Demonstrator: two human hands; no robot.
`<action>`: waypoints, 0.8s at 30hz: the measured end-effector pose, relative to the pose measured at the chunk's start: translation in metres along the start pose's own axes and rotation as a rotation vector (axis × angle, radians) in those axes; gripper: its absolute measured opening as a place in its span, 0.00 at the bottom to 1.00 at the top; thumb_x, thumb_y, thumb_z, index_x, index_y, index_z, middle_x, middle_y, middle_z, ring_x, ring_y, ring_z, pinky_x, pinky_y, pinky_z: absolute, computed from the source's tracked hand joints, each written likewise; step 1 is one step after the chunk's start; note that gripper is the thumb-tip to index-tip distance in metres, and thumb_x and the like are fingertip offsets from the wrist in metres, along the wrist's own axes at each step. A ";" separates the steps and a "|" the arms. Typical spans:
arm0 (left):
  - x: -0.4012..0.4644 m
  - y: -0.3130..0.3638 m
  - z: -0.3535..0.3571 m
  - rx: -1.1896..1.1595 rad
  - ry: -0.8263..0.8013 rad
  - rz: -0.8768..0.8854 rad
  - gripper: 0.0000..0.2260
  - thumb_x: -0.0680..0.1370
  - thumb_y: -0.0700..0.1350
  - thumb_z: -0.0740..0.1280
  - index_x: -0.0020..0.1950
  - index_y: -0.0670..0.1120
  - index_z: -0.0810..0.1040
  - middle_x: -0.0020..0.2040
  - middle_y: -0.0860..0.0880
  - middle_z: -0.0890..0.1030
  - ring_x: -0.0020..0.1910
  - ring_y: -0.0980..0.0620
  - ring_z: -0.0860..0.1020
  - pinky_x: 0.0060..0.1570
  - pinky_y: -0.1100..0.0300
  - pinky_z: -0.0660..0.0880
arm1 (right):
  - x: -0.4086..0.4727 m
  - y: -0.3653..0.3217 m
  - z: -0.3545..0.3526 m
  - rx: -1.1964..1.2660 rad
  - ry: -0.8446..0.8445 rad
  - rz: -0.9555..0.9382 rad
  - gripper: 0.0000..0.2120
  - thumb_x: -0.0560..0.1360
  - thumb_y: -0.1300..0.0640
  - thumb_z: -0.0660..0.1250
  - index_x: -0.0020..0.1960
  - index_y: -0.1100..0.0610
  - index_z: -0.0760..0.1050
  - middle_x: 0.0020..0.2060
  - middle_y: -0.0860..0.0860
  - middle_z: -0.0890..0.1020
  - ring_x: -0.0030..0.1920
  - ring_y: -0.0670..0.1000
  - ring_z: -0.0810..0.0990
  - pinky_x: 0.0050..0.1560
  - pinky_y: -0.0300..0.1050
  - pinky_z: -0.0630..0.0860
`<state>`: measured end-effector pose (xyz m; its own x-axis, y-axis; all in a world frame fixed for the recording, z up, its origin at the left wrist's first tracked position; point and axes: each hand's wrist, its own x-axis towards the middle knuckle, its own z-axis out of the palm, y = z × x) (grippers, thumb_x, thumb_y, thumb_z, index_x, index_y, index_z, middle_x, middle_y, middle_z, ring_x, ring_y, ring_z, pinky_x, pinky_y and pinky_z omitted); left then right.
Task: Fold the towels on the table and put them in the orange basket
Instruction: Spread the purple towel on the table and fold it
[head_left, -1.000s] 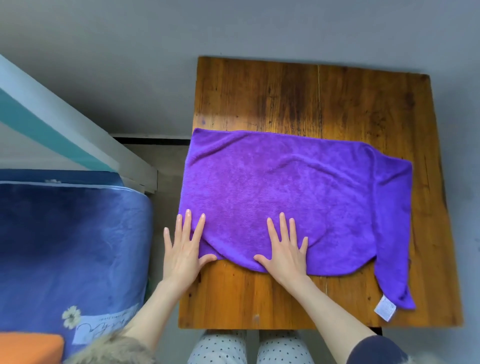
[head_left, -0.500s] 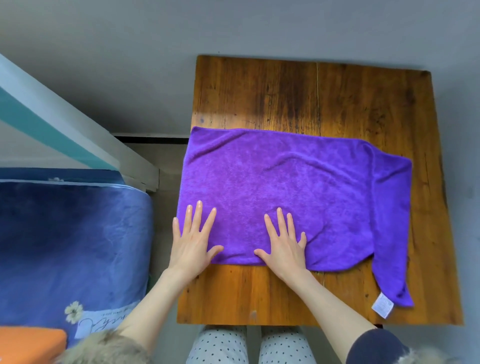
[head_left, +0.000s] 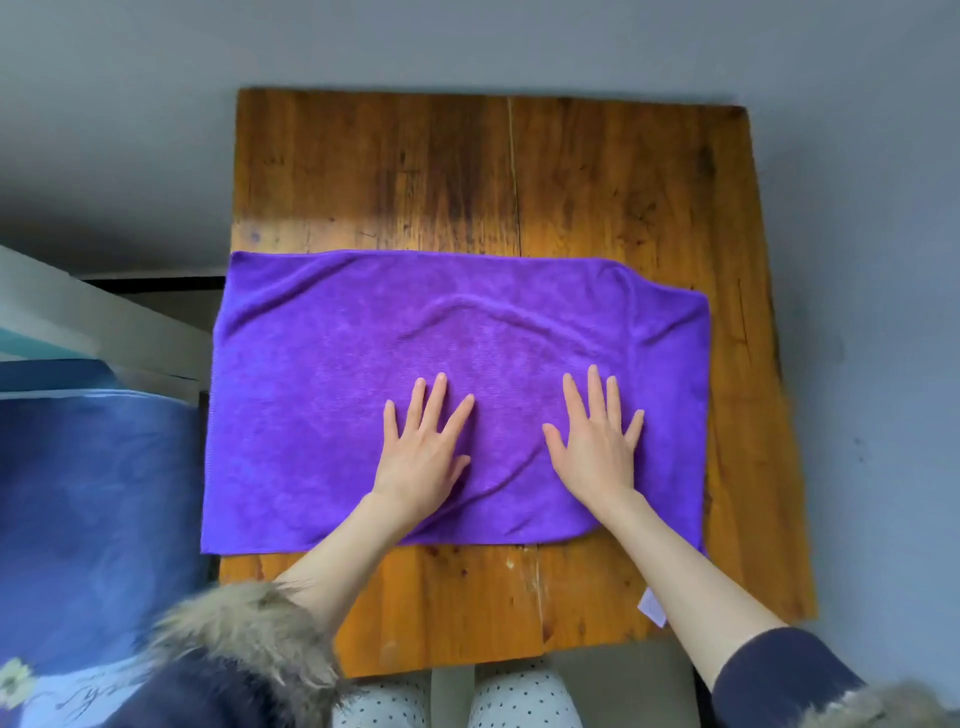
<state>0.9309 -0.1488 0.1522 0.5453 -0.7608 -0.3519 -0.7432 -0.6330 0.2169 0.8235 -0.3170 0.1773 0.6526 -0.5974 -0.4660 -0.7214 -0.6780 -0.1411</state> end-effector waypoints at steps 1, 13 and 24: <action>0.005 0.013 0.001 -0.001 0.004 -0.010 0.34 0.67 0.48 0.75 0.71 0.47 0.68 0.72 0.39 0.65 0.70 0.36 0.64 0.59 0.33 0.66 | 0.005 0.009 -0.006 0.057 0.042 0.014 0.29 0.79 0.48 0.58 0.76 0.52 0.51 0.77 0.51 0.47 0.76 0.54 0.42 0.71 0.65 0.46; 0.064 0.115 0.009 -0.012 -0.051 -0.066 0.41 0.70 0.60 0.70 0.76 0.54 0.53 0.77 0.44 0.49 0.76 0.39 0.49 0.63 0.28 0.52 | 0.032 0.129 -0.026 0.468 0.191 0.428 0.21 0.74 0.51 0.67 0.63 0.59 0.70 0.59 0.58 0.73 0.60 0.60 0.72 0.58 0.52 0.69; 0.071 0.130 -0.005 -0.001 -0.208 -0.198 0.41 0.73 0.58 0.67 0.76 0.56 0.43 0.76 0.48 0.35 0.75 0.44 0.37 0.67 0.32 0.50 | 0.067 0.174 -0.064 0.457 0.164 0.435 0.08 0.78 0.56 0.62 0.52 0.61 0.75 0.51 0.59 0.81 0.54 0.61 0.77 0.51 0.48 0.72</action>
<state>0.8743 -0.2856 0.1599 0.5887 -0.5763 -0.5669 -0.6296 -0.7667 0.1256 0.7566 -0.5023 0.1778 0.2793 -0.8585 -0.4302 -0.9300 -0.1302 -0.3438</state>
